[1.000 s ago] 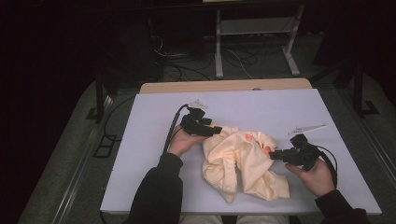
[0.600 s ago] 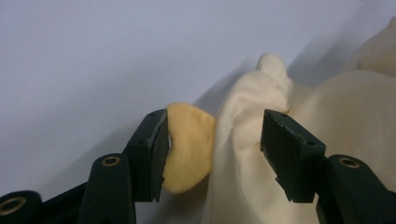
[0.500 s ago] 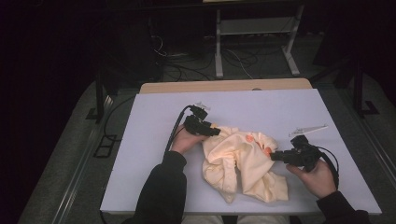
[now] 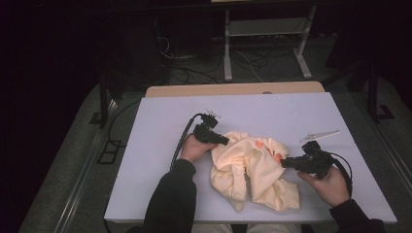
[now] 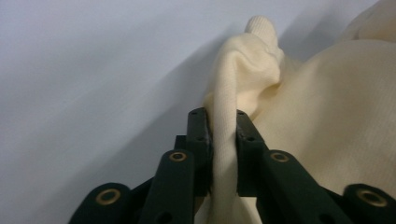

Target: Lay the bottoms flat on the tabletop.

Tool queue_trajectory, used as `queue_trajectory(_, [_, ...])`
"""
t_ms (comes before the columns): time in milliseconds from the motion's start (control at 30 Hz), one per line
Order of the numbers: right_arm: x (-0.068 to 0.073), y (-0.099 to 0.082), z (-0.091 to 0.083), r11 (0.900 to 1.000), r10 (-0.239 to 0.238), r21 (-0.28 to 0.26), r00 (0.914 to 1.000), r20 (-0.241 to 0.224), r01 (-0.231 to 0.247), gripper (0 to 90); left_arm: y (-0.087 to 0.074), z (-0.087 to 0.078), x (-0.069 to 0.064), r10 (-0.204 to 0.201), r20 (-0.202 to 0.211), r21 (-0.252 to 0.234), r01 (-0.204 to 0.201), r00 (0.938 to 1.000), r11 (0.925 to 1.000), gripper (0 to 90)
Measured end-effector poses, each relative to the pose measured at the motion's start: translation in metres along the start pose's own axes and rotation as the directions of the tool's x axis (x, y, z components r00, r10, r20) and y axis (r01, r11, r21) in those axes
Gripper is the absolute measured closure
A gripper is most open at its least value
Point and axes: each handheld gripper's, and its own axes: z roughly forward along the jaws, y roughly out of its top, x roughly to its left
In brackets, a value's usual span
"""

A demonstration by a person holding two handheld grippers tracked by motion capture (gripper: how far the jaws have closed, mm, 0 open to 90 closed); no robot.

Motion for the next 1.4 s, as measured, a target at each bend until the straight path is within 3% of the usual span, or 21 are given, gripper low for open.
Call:
queue_trajectory(200, [-0.002, 0.002, 0.000, 1.0000, 0.007, 0.006, 1.0000, -0.004, -0.007, 84.3, 0.001, -0.011, 0.002, -0.009, -0.002, -0.021, 0.009, 1.0000, 0.9997, 81.4])
queue_trajectory(300, [-0.006, 0.007, -0.003, 0.9999, 0.014, 0.008, 0.9999, -0.008, -0.014, 84.3, 0.003, -0.023, 0.002, 0.002, -0.028, -0.028, -0.003, 0.9996, 0.9996, 81.5])
queue_trajectory(400, [-0.009, 0.018, -0.005, 0.9997, 0.010, 0.021, 0.9999, -0.013, -0.010, 84.4, 0.008, -0.038, 0.005, -0.004, -0.056, -0.041, 0.001, 0.9984, 0.9992, 81.4])
queue_trajectory(533, [-0.015, 0.041, -0.007, 0.9977, -0.016, 0.067, 0.9997, 0.019, 0.014, 84.4, 0.017, -0.057, 0.007, -0.042, -0.085, -0.107, 0.032, 0.9955, 0.9937, 81.4])
queue_trajectory(600, [-0.017, 0.059, -0.010, 0.9956, -0.038, 0.087, 0.9976, 0.059, 0.033, 84.4, 0.019, -0.065, 0.007, -0.058, -0.096, -0.155, 0.042, 0.9937, 0.9870, 81.4])
queue_trajectory(667, [-0.019, 0.074, -0.015, 0.9957, -0.050, 0.082, 0.9945, 0.092, 0.043, 84.4, 0.019, -0.075, 0.006, -0.090, -0.111, -0.221, 0.064, 0.9897, 0.9732, 81.4])
queue_trajectory(833, [-0.018, 0.095, -0.028, 0.9956, -0.086, -0.019, 0.9745, 0.207, 0.092, 84.4, 0.007, -0.085, 0.009, -0.143, -0.087, -0.330, 0.107, 0.9859, 0.9378, 81.3])
queue_trajectory(867, [-0.019, 0.093, -0.027, 0.9952, -0.082, -0.035, 0.9752, 0.206, 0.092, 84.4, 0.002, -0.084, 0.009, -0.157, -0.078, -0.349, 0.121, 0.9844, 0.9294, 81.4])
queue_trajectory(900, [-0.020, 0.089, -0.022, 0.9956, -0.078, -0.036, 0.9772, 0.198, 0.086, 84.4, -0.003, -0.082, 0.010, -0.168, -0.069, -0.351, 0.134, 0.9834, 0.9268, 81.3])
queue_trajectory(967, [-0.022, 0.077, -0.005, 0.9963, -0.086, 0.017, 0.9793, 0.183, 0.085, 84.4, -0.014, -0.076, 0.014, -0.182, -0.062, -0.330, 0.152, 0.9814, 0.9316, 81.3])
queue_trajectory(1033, [-0.026, 0.060, 0.013, 0.9964, -0.067, 0.061, 0.9874, 0.144, 0.059, 84.3, -0.026, -0.067, 0.017, -0.191, -0.063, -0.296, 0.164, 0.9795, 0.9408, 81.2])
queue_trajectory(1067, [-0.028, 0.051, 0.021, 0.9957, -0.057, 0.079, 0.9905, 0.126, 0.047, 84.3, -0.031, -0.064, 0.019, -0.201, -0.058, -0.288, 0.176, 0.9779, 0.9414, 81.2])
queue_trajectory(1167, [-0.032, 0.030, 0.040, 0.9918, -0.033, 0.126, 0.9962, 0.080, 0.022, 84.3, -0.043, -0.058, 0.026, -0.245, -0.010, -0.302, 0.231, 0.9694, 0.9250, 81.2])
queue_trajectory(1200, [-0.034, 0.028, 0.043, 0.9905, -0.012, 0.137, 0.9989, 0.046, 0.006, 84.2, -0.045, -0.057, 0.028, -0.261, -0.001, -0.304, 0.248, 0.9653, 0.9197, 81.2])
queue_trajectory(1233, [-0.035, 0.028, 0.044, 0.9890, 0.005, 0.148, 0.9995, 0.031, -0.009, 83.9, -0.046, -0.057, 0.029, -0.270, 0.006, -0.298, 0.259, 0.9629, 0.9188, 81.1])
queue_trajectory(1333, [-0.033, 0.029, 0.043, 0.9916, -0.005, 0.129, 0.9990, 0.044, -0.001, 81.1, -0.046, -0.055, 0.031, -0.268, 0.001, -0.294, 0.257, 0.9633, 0.9206, 80.9])
queue_trajectory(1400, [-0.033, 0.030, 0.044, 0.9922, -0.010, 0.125, 0.9978, 0.065, 0.002, 70.8, -0.046, -0.055, 0.031, -0.269, 0.000, -0.296, 0.257, 0.9632, 0.9200, 80.8])
